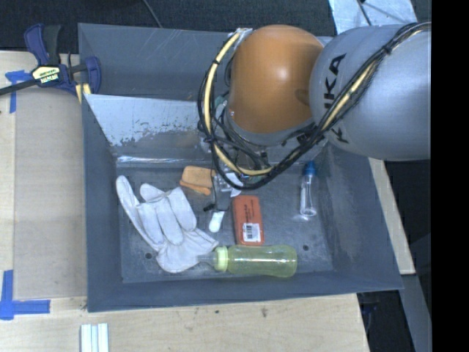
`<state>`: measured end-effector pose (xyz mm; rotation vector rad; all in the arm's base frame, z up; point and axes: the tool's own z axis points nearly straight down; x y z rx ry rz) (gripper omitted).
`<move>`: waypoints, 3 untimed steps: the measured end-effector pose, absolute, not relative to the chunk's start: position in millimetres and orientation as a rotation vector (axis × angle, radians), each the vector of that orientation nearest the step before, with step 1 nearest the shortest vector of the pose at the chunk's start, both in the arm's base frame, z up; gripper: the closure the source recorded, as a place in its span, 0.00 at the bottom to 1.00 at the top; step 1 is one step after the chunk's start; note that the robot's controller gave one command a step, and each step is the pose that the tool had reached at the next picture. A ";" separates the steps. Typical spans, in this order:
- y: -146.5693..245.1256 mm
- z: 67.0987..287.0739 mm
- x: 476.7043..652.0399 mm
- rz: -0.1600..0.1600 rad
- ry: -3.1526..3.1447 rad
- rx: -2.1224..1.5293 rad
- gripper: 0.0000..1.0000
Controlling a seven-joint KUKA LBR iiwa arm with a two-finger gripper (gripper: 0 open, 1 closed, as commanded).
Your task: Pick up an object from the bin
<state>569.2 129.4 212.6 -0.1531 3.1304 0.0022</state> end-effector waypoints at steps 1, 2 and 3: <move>126.6 200.6 574.0 0.003 3.126 -0.193 0.00; 110.5 169.3 570.9 0.000 3.133 -0.293 0.00; 98.1 163.2 598.9 0.002 3.121 -0.284 0.00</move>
Offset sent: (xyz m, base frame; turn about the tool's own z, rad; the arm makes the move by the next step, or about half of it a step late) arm -0.0029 -0.0343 -0.0108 -0.1845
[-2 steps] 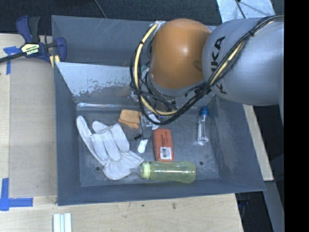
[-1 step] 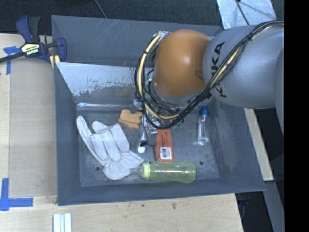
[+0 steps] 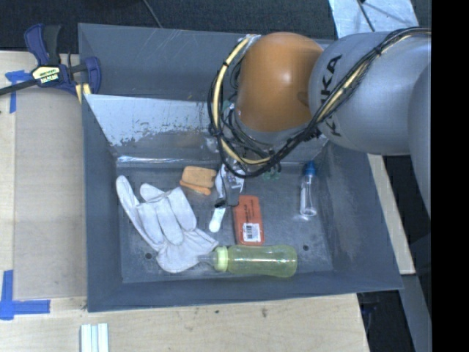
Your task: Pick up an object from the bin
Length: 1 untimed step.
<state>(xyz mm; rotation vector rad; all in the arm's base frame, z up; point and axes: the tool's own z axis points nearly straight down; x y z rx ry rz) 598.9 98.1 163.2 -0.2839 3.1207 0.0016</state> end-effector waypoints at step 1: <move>108.1 103.3 612.5 0.000 3.112 -0.356 0.00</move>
Offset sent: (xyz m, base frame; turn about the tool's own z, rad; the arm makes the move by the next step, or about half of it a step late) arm 0.0034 0.0170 -0.0932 -0.0205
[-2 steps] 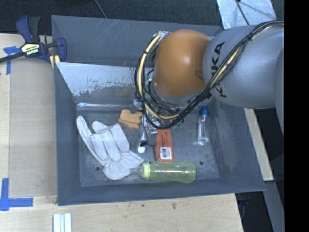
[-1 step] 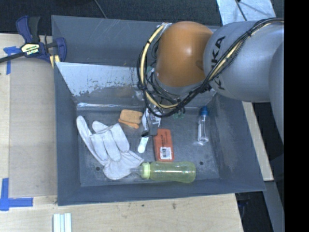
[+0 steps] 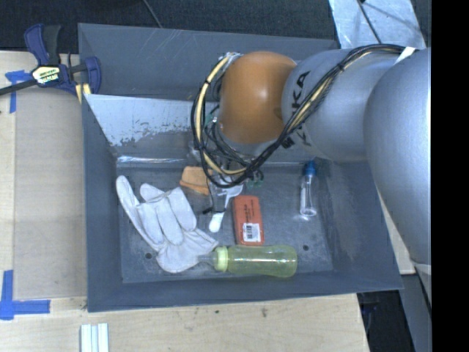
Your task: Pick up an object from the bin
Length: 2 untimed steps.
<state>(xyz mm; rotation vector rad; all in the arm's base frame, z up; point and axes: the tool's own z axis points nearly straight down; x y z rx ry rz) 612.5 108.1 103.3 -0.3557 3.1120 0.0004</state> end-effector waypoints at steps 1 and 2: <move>115.2 71.6 603.9 0.003 3.121 -0.314 1.00; 115.2 71.6 603.9 0.003 3.121 -0.314 1.00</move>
Offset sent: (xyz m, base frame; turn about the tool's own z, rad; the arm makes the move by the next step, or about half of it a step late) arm 0.0000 0.0000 0.0000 0.0000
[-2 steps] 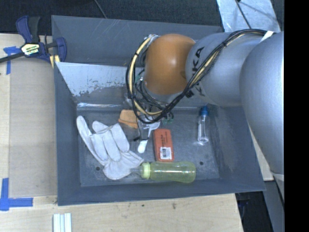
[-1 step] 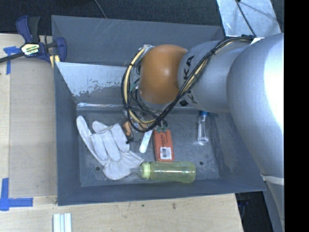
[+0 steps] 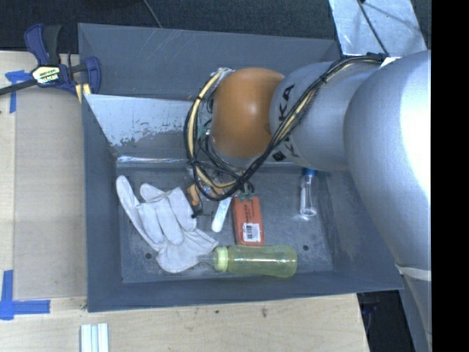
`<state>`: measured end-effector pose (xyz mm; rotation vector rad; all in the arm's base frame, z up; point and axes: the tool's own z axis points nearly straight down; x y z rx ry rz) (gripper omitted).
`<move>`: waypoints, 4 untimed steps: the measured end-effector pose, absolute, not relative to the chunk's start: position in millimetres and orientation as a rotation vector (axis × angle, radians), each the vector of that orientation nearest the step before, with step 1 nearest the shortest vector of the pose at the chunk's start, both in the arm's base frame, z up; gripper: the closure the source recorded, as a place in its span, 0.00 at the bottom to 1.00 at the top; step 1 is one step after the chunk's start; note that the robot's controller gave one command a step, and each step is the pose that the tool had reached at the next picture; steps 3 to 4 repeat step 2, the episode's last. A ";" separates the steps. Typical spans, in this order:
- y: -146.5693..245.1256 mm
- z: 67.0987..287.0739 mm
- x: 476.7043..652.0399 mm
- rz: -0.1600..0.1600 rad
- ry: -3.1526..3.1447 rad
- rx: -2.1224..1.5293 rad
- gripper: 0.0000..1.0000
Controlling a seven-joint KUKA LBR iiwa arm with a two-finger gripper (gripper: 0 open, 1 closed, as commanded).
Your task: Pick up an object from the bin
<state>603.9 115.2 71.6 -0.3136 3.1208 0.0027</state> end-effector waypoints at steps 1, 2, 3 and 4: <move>92.8 71.7 601.1 0.005 3.119 -0.333 1.00; 89.6 202.5 608.9 0.001 3.125 -0.282 1.00; 89.6 202.5 608.9 0.001 3.125 -0.282 1.00; 89.6 202.5 608.9 0.001 3.125 -0.282 1.00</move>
Offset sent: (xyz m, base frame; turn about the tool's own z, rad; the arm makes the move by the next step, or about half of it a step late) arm 0.0040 -0.0249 0.1303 0.0197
